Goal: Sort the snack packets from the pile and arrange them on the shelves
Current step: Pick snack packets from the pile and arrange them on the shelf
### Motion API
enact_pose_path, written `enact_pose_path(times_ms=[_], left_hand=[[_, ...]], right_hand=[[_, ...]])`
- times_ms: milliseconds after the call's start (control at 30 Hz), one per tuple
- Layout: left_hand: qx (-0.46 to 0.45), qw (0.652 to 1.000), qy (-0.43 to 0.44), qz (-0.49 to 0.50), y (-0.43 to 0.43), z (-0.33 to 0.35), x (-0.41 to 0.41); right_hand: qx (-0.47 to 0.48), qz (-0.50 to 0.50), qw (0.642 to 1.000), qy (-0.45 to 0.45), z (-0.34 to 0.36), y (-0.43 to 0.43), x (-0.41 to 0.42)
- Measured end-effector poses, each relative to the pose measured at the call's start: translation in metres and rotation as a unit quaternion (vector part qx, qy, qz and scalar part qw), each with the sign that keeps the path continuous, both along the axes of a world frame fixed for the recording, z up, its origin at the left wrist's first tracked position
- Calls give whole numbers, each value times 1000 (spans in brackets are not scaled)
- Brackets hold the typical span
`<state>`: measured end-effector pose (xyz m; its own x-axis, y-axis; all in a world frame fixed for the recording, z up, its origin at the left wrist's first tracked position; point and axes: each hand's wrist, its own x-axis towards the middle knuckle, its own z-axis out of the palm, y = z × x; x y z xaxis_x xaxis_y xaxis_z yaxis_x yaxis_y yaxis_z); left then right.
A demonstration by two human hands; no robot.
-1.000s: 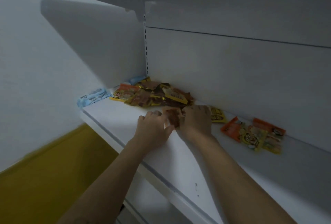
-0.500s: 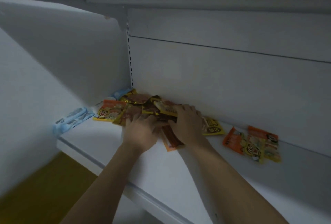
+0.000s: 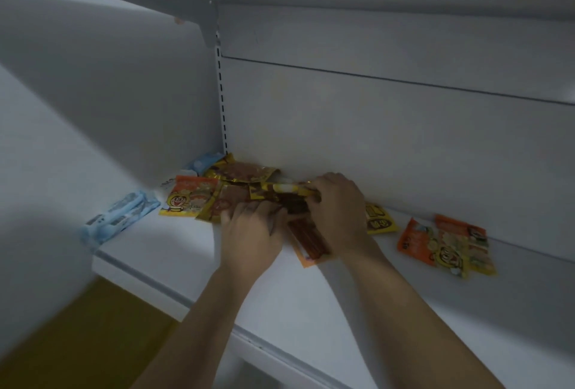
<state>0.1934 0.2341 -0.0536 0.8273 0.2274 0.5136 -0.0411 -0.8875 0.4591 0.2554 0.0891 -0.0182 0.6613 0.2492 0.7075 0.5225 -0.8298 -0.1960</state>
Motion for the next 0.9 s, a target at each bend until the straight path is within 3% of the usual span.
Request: enact_pose_path(times_ms=[67, 133, 200, 267, 400, 600, 733, 900], left_hand=[[-103, 993, -11, -58, -4, 10, 5], [-138, 983, -48, -109, -6, 12, 15], [-315, 937, -45, -142, -17, 29, 17], [-438, 887, 12, -146, -25, 30, 26], [-446, 882, 28, -148, -35, 21, 26], [-402, 909, -4, -110, -22, 17, 20], [-381, 919, -8, -103, 5, 16, 10], [-348, 937, -28, -21, 54, 18, -9]], right_hand=[[-26, 3, 999, -30, 9, -1, -7], [-53, 7, 997, -48, 14, -4, -12], [-79, 3, 995, -61, 14, -10, -18], [-93, -9, 994, -59, 5, -17, -21], [-85, 23, 996, -2, -18, -28, -23], [-67, 46, 994, 72, -23, -29, -29], [-50, 60, 995, 62, -16, -16, -32], [-75, 102, 984, 124, -7, 24, -30]])
